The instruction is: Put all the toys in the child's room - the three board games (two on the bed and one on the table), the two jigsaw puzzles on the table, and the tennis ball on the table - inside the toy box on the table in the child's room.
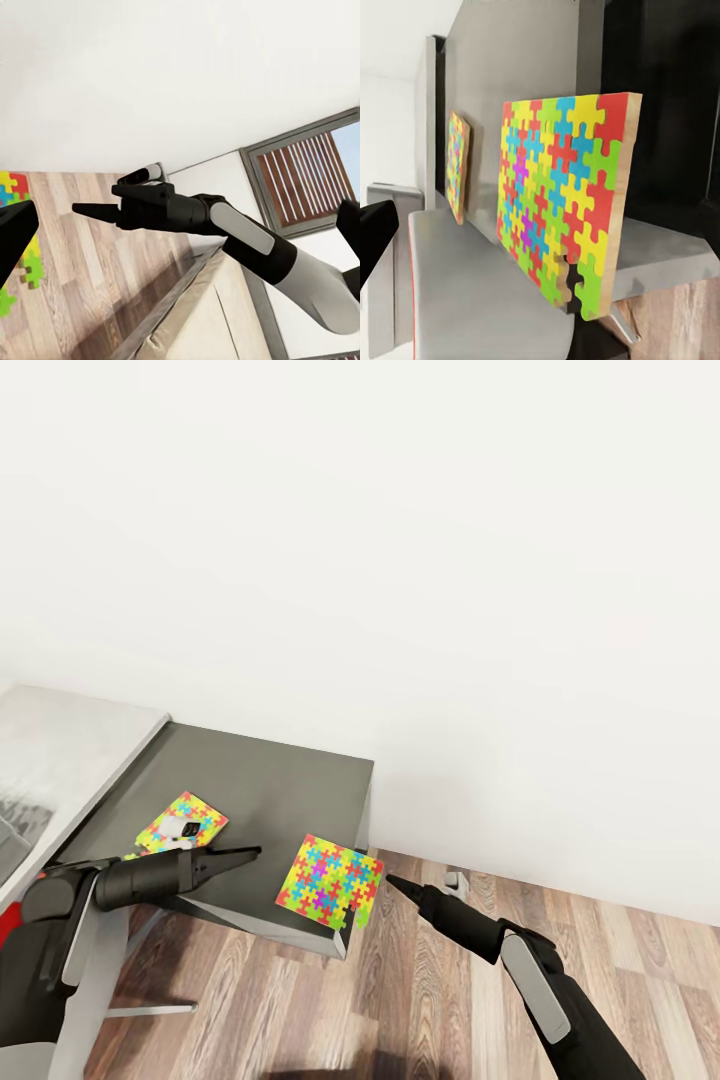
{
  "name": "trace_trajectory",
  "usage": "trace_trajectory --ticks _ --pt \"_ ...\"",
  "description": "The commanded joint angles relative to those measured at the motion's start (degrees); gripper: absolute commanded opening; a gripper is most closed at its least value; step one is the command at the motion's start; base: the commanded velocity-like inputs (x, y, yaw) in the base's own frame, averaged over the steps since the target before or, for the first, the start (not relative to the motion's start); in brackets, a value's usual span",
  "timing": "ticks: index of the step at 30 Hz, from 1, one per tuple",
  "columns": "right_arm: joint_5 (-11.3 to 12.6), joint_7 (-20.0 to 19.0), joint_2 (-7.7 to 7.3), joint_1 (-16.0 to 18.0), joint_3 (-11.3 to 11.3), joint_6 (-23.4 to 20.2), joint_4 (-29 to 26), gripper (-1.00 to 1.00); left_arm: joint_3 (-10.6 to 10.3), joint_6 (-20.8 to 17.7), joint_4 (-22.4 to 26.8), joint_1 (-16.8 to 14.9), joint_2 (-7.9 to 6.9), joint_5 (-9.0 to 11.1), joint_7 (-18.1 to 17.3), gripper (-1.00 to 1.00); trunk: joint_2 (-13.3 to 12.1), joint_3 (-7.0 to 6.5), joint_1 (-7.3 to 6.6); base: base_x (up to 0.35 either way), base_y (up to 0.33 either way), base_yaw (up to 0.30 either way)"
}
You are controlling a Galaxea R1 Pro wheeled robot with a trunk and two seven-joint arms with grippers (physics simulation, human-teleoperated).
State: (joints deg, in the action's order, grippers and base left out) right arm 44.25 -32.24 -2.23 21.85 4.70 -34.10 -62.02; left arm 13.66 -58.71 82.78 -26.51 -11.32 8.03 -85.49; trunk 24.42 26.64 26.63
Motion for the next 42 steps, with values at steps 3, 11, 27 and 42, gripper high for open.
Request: trace_trajectory --ticks 3,11,27,42 --pt "0.49 0.01 -0.05 0.03 0.02 -0.42 -0.01 1.0 0.03 -0.69 0.01 -0.03 -0.02 0.03 -0.25 1.0 1.31 0.62 0.69 0.0 0.0 0.0" --pt "0.63 -2.48 0.3 2.19 -0.12 -2.46 4.72 1.0 -0.48 -0.93 0.28 -0.03 0.22 0.06 -2.09 1.0 4.52 2.06 2.45 0.0 0.0 0.0" --pt "0.34 -10.29 0.0 5.03 -0.22 -2.34 11.81 1.0 -1.37 -0.96 0.28 -0.03 0.45 0.04 -2.75 1.0 10.94 4.93 5.96 0.0 0.0 0.0" --pt "0.14 -10.0 0.14 5.11 -0.22 -2.4 11.84 1.0 -1.36 -0.88 0.28 -0.03 0.44 0.05 -2.83 1.0 16.95 7.62 9.26 0.0 0.0 0.0"
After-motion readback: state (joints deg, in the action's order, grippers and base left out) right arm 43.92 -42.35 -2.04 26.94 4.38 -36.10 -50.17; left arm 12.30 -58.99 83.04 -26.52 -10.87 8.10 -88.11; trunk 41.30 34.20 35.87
